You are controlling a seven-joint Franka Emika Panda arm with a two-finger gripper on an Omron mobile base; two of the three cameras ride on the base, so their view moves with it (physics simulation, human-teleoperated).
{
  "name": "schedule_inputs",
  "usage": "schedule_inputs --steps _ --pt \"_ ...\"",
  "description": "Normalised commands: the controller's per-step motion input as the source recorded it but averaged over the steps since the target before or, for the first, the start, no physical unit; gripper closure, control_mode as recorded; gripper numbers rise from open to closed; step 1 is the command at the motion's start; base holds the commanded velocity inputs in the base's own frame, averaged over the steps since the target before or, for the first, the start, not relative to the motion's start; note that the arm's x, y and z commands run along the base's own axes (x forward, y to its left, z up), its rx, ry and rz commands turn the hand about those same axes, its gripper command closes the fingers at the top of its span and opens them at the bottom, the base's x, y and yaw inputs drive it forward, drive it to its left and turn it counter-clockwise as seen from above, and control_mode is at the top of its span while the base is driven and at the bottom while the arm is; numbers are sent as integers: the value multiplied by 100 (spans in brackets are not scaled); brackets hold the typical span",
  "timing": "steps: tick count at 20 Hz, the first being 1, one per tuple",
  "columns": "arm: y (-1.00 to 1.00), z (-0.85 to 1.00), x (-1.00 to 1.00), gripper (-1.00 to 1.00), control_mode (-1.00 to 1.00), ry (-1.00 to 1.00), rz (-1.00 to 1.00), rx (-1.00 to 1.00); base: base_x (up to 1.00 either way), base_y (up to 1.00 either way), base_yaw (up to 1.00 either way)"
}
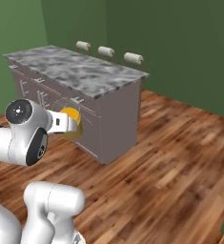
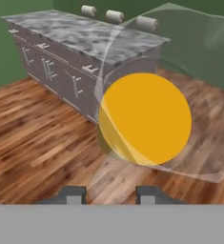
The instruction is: Place the pitcher and cup on the dining counter for serving.
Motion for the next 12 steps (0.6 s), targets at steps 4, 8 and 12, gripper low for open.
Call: schedule_inputs --steps 4,8,12 --pt "0 0 0 100 100 0 0 0 100 -13 0" --pt "0 0 0 100 100 0 0 0 100 -8 0" --pt "0 0 0 100 100 0 0 0 100 -2 0"
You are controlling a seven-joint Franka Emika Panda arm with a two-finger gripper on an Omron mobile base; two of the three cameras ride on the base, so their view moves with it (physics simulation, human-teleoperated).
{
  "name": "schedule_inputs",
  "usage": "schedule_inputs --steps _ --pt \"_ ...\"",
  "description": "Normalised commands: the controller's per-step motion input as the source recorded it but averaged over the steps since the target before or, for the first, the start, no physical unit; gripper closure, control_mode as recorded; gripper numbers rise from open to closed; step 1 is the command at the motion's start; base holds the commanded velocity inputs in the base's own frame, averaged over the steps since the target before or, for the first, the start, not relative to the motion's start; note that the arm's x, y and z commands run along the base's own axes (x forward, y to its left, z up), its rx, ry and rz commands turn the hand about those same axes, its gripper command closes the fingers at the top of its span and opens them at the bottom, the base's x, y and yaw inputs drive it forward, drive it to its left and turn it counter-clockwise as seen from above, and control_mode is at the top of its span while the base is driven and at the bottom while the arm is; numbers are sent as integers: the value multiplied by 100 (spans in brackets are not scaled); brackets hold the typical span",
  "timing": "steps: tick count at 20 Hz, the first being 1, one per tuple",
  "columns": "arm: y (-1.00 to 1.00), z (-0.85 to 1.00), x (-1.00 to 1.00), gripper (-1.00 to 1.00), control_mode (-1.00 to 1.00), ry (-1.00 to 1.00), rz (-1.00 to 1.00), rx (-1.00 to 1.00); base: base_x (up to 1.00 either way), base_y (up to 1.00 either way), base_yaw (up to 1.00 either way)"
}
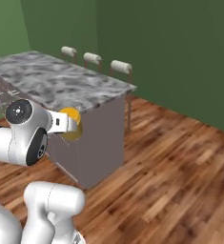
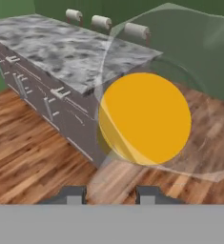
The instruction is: Place the pitcher and cup on the dining counter for serving.
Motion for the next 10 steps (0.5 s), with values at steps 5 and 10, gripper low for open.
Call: schedule_inputs --steps 5,10 --pt "0 0 0 100 100 0 0 0 100 0 10" --pt "0 0 0 100 100 0 0 0 100 1 33"
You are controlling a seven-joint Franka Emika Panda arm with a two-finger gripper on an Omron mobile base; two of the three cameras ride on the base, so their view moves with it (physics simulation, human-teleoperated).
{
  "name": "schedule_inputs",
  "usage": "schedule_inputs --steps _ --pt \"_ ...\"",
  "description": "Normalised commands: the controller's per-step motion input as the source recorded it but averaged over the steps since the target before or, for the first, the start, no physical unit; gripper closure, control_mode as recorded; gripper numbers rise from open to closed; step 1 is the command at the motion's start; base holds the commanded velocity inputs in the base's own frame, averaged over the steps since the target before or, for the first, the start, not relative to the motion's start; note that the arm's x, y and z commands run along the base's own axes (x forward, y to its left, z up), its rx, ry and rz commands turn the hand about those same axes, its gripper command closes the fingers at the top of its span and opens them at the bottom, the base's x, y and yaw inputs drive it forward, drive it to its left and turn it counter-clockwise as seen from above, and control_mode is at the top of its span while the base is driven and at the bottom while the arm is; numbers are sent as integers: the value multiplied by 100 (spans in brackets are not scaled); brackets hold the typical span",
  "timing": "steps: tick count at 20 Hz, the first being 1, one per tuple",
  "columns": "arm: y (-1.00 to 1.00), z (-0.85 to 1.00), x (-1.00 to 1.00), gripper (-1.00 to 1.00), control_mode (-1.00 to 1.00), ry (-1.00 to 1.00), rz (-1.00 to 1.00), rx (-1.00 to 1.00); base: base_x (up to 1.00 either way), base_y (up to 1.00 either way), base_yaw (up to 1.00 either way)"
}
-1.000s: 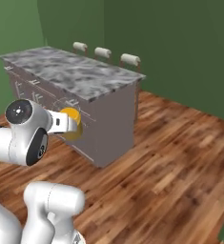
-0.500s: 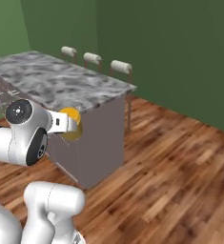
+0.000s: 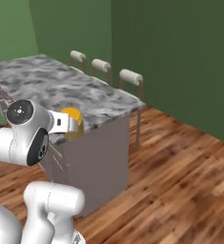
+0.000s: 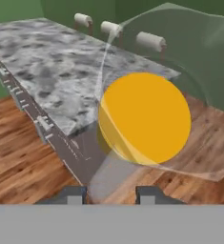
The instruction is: Place the pitcher and cup on the dining counter for serving.
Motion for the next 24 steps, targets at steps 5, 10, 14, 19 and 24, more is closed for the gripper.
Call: schedule_inputs --steps 5,10,14,19,24 --pt "0 0 0 100 100 0 0 0 100 -2 51" --pt "0 0 0 100 100 0 0 0 92 -15 58" --pt "0 0 0 100 100 0 0 0 21 -94 43" --pt "0 -1 13 100 -100 9 2 0 1 -43 14" --pt "3 -11 87 100 -100 28 0 -1 0 0 0"
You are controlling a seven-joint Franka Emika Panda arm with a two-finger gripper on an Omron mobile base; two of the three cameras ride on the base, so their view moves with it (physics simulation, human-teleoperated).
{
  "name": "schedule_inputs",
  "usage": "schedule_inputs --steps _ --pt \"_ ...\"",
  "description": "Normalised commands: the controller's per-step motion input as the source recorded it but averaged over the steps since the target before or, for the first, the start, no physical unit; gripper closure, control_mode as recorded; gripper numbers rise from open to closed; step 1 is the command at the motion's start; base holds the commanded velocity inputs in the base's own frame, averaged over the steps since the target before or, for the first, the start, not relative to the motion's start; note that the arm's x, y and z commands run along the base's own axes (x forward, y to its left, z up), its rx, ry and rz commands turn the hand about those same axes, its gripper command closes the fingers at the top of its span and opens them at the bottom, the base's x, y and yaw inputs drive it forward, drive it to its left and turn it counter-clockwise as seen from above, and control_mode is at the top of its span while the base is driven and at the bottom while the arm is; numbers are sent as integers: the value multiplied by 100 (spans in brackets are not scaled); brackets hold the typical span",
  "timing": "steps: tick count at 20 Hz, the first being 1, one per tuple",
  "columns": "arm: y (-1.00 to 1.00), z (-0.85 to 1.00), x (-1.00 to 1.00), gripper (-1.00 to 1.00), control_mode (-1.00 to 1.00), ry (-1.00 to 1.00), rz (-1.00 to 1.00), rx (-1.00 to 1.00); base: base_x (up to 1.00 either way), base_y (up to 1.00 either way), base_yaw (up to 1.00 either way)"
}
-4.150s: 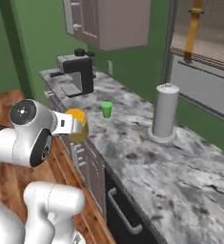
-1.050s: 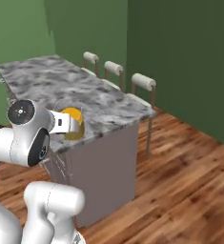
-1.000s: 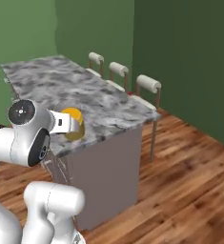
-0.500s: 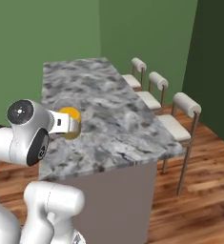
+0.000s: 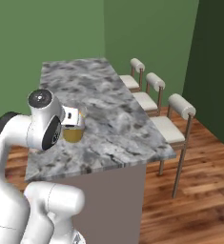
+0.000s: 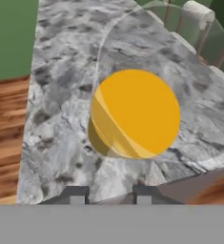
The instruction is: Place the pitcher and cup on the dining counter for serving.
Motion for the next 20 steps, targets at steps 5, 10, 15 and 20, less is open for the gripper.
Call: schedule_inputs --steps 5,10,15,20 --pt "15 -7 100 100 -100 30 -7 -5 0 0 0" --pt "17 -25 90 100 -100 7 -6 -8 0 0 0" --pt "15 -41 98 100 -100 0 -5 -8 0 0 0" --pt "2 -52 97 100 -100 2 -1 -14 0 0 0"
